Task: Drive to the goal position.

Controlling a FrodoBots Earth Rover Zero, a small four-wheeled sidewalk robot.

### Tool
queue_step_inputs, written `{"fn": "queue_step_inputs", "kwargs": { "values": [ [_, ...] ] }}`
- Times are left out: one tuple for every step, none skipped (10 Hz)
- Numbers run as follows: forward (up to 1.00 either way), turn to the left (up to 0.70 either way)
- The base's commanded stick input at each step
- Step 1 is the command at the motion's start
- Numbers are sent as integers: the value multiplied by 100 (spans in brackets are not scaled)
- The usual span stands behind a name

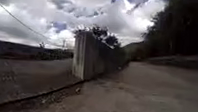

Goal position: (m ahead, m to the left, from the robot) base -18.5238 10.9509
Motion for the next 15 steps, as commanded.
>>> {"fn": "queue_step_inputs", "kwargs": {
  "values": [
    [70, 0],
    [70, 0],
    [70, 0],
    [70, 0],
    [70, 0],
    [70, 0],
    [70, 0],
    [70, 0],
    [0, 0],
    [0, 0],
    [0, 0],
    [0, -44],
    [0, -22],
    [0, 0],
    [0, 0]
  ]
}}
